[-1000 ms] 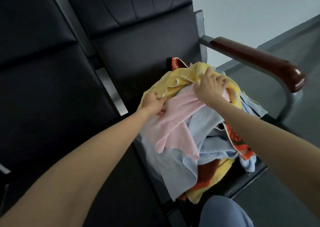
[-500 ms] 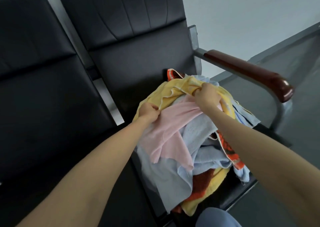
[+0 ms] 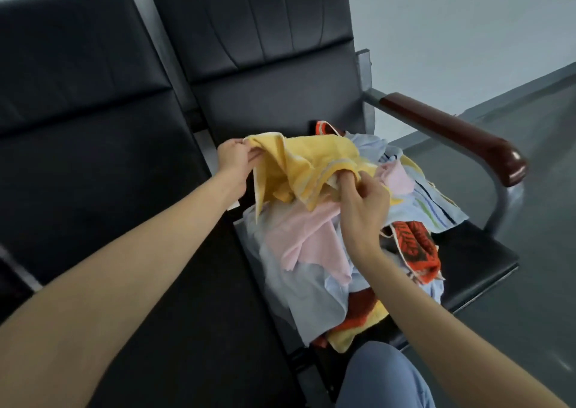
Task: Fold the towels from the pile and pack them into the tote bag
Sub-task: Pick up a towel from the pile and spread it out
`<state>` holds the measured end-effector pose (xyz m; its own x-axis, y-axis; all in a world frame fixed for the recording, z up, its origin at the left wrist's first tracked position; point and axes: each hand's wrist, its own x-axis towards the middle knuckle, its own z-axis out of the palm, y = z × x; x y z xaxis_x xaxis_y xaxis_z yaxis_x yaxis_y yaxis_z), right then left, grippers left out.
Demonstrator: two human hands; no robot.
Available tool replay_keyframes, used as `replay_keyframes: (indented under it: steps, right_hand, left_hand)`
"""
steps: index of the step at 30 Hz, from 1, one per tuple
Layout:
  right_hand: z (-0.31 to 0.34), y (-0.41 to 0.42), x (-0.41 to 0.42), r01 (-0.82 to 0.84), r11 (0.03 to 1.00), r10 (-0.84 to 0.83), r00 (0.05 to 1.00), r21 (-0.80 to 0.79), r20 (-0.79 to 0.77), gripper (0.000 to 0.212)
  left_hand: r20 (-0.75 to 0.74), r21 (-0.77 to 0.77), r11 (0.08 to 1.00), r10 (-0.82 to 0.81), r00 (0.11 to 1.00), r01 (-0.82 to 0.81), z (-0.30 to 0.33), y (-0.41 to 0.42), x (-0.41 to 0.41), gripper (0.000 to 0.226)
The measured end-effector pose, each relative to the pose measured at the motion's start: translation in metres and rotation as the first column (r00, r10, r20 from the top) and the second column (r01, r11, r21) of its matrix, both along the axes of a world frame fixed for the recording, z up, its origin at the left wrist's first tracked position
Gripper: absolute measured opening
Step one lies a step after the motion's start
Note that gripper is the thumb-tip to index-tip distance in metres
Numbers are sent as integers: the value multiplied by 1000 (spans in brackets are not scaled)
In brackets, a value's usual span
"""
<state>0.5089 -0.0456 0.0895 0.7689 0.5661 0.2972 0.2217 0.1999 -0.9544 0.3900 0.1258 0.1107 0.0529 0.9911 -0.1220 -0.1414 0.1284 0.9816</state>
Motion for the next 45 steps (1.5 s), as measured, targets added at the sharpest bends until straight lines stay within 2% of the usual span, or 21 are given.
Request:
replay_keyframes:
  steps: [3, 5, 9, 11, 13, 16, 19, 21, 24, 27, 31, 34, 36, 37, 39, 41, 43, 45]
  right_hand:
    - [6, -18, -31, -107, 994, 106, 994, 2, 6, 40]
    - [5, -30, -54, -185, 982, 186, 982, -38, 25, 40]
    - [-4, -57, -101, -333, 932, 345, 936, -141, 70, 43]
    - [-12, -69, -122, -389, 897, 413, 907, -209, 87, 44]
    - [-21, -79, -140, -433, 847, 481, 871, -308, 100, 44]
    - [-31, -86, -162, -433, 716, 594, 790, -548, 151, 51]
    - [-38, -89, -181, -351, 503, 727, 667, -790, 167, 56]
    - [-47, -89, -193, -242, 390, 796, 573, -888, 193, 56]
    - [-60, -81, -206, -108, 306, 850, 478, -946, 220, 61]
    - [-73, -64, -218, -59, 279, 868, 443, -959, 225, 58]
    - [-89, -46, -241, 58, 271, 902, 334, -961, 274, 43]
    - [-94, -40, -257, 233, 221, 943, 196, -947, 268, 26]
    - [-96, -38, -266, 374, 257, 954, 50, -891, 296, 12]
    - [-98, -37, -269, 403, 302, 948, -31, -864, 317, 15]
    - [-107, -34, -272, 295, 385, 922, -162, -875, 351, 37]
    - [-115, -33, -279, 117, 383, 911, -212, -916, 354, 51]
    - [-124, -33, -287, 33, 353, 917, -210, -935, 339, 46]
    - [-131, -34, -293, -3, 353, 923, -165, -936, 349, 33]
  left_hand:
    - [186, -45, 998, 48, 981, -40, 24, -24, -37, 22]
    - [193, -65, 994, 100, 976, -89, 28, -41, -63, 30]
    - [-105, -38, 984, 170, 980, -175, 12, -64, -127, 23]
    - [-270, -9, 976, 208, 940, -218, 1, -72, -162, 23]
    - [-372, 11, 977, 203, 906, -214, -9, -85, -196, 23]
    - [-496, -26, 989, 113, 861, -145, -35, -113, -245, 19]
    - [-605, -121, 990, -13, 796, -75, -74, -149, -298, 16]
    - [-644, -186, 981, -73, 762, -63, -98, -174, -332, 13]
    - [-675, -224, 970, -87, 733, -91, -127, -210, -376, 16]
    - [-711, -254, 964, -127, 692, -83, -149, -239, -406, 21]
    - [-711, -301, 953, -219, 668, -8, -169, -263, -422, 23]
    - [-701, -351, 936, -276, 658, 19, -173, -267, -426, 16]
    - [-708, -382, 924, -276, 650, -23, -172, -264, -426, 3]
    - [-715, -383, 921, -247, 654, -70, -170, -261, -425, 4]
    - [-710, -374, 905, -140, 691, -201, -166, -253, -422, 17]
    - [-625, -403, 849, 19, 781, -343, -163, -240, -418, 24]
    - [-516, -496, 742, 165, 840, -450, -164, -224, -415, 32]
    - [-451, -580, 645, 255, 856, -497, -166, -207, -413, 39]
